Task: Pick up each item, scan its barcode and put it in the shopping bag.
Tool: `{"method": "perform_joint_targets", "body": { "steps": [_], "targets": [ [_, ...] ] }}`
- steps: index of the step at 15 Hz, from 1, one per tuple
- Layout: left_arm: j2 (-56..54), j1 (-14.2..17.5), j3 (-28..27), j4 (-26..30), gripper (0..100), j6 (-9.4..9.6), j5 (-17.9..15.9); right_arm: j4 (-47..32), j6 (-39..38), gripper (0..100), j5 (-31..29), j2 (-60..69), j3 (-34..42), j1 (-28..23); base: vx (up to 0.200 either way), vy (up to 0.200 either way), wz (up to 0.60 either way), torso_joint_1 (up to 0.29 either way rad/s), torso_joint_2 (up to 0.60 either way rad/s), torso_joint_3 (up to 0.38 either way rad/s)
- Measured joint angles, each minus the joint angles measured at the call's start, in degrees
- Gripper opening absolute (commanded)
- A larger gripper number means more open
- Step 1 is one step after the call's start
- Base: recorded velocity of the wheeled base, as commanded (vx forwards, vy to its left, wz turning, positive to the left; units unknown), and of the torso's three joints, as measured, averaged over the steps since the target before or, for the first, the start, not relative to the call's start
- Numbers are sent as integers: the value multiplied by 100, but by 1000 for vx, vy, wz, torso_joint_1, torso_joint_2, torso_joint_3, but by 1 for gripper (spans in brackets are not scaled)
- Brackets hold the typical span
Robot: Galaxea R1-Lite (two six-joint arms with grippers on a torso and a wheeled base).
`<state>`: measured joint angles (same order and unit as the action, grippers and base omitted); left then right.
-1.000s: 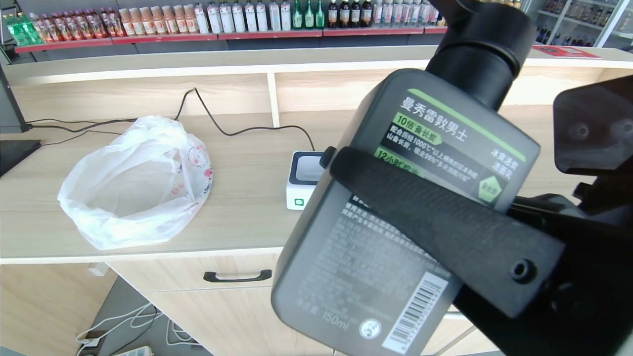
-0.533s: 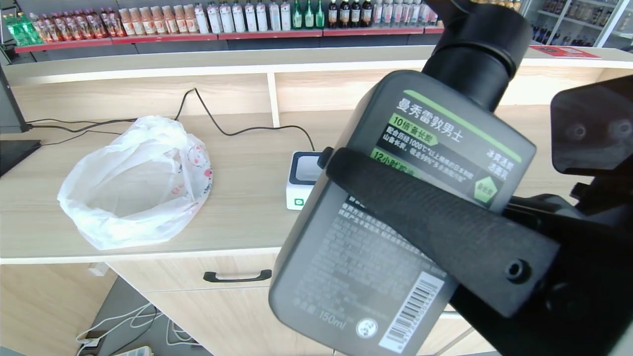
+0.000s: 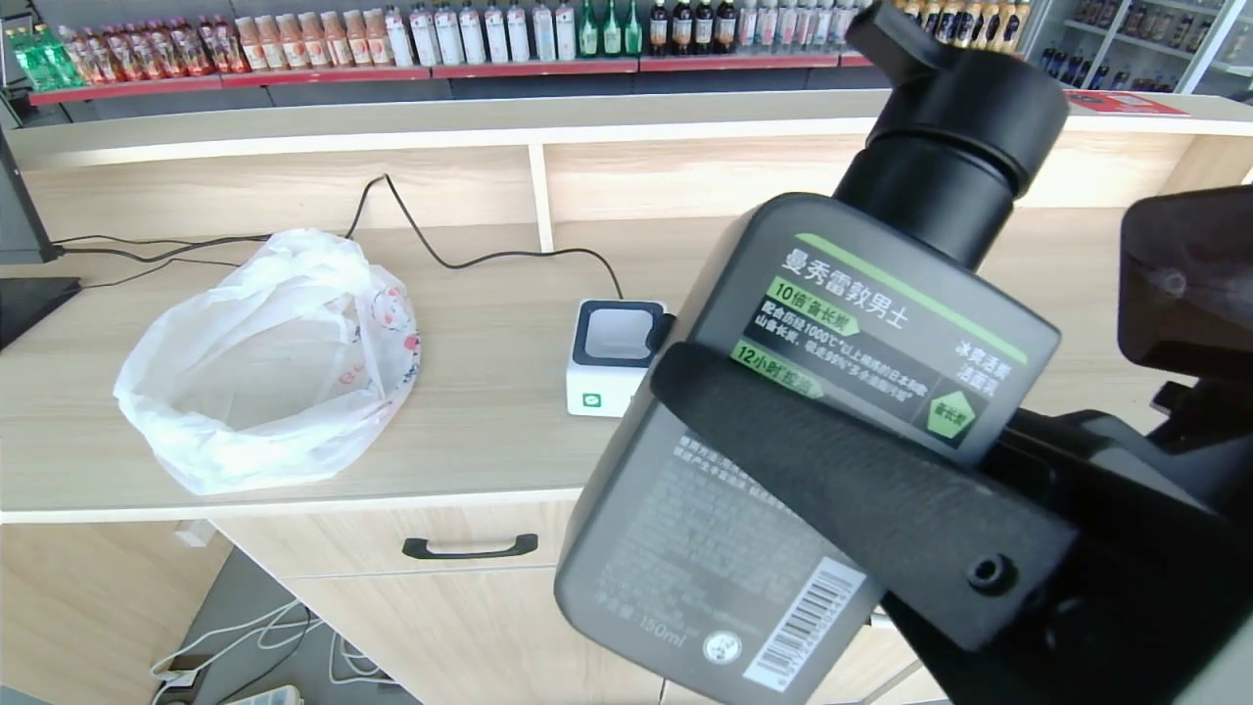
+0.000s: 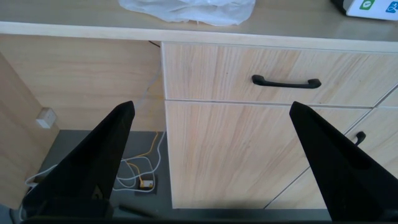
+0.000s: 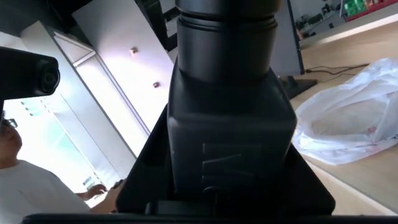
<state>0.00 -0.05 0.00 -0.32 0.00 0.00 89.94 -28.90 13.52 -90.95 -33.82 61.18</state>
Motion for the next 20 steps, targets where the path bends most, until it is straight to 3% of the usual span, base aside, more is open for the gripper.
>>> {"method": "perform_joint_targets", "body": {
  "steps": [5,9,13,16,20],
  "targets": [
    [0,-2,0,-1,100,0,-2,-2,962,0,-518,-34,138,4,0,0,0,0,0,0],
    [0,-6,0,0,100,0,0,-6,1802,0,-1551,-152,188,-9,0,0,0,0,0,0],
    [0,-5,0,0,100,0,0,5,2600,0,-2011,-155,406,-293,0,0,0,0,0,0],
    [0,0,0,0,100,0,0,-2,3454,0,-3177,-166,794,-344,0,0,0,0,0,0],
    [0,-2,0,-1,100,0,0,0,3827,0,-3574,-232,883,-352,0,0,0,0,0,0]
  ]
}}
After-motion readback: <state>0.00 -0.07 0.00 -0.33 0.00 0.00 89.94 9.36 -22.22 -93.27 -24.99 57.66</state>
